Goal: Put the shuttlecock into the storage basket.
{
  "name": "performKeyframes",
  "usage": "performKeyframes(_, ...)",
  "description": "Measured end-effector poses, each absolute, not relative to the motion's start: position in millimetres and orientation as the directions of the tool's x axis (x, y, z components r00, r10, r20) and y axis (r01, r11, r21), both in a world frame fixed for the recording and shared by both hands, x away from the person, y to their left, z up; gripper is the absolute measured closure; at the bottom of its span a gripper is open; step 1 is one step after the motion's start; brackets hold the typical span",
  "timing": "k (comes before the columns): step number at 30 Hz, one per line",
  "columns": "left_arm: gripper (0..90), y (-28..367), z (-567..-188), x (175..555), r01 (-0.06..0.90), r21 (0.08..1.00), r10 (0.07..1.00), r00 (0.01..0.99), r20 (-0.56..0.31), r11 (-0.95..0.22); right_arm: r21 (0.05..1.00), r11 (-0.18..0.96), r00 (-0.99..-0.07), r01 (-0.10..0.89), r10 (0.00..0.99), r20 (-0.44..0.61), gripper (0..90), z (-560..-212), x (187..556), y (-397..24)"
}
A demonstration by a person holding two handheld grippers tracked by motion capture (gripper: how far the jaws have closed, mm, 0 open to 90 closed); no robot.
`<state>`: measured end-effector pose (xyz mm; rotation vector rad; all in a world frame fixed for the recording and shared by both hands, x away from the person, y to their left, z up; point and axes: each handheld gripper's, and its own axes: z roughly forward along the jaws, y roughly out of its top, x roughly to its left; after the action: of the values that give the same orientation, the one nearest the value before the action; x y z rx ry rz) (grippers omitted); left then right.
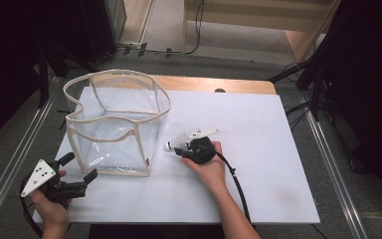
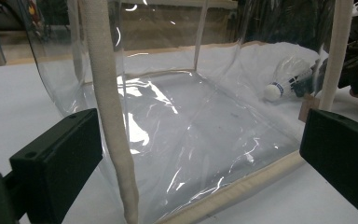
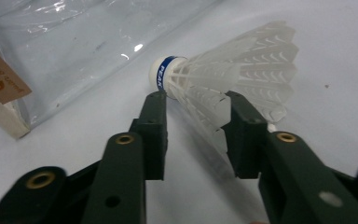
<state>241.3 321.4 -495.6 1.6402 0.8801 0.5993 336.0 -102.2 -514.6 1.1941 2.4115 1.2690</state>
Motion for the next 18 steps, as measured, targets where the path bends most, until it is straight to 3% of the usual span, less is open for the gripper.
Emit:
performKeyframes(3, 0.0, 321.1, -495.7, 241.5, 0.235, 0.967, 0.803, 0.594, -0.06, -0.101, 0.752, 0.337, -0.676, 0.567, 0.712, 0.191, 71.1, -515.5, 335.0, -100.3)
performKeyframes(4, 0.0, 321.1, -495.7, 241.6, 0.234, 0.967, 0.802, 0.594, -0.06, -0.101, 0.753, 0.346, -0.68, 0.56, 0.712, 0.179, 77.4, -515.5, 333.5, -99.0)
performKeyframes(9, 0.0, 321.3, -495.7, 241.8, 0.236, 0.967, 0.803, 0.592, -0.061, -0.1, 0.762, 0.351, -0.69, 0.545, 0.704, 0.169, 86.4, -515.4, 331.8, -98.0)
performKeyframes(18, 0.0, 321.3, -495.7, 241.7, 0.235, 0.967, 0.803, 0.593, -0.061, -0.1, 0.785, 0.343, -0.691, 0.516, 0.708, 0.145, 87.5, -513.8, 329.3, -98.5)
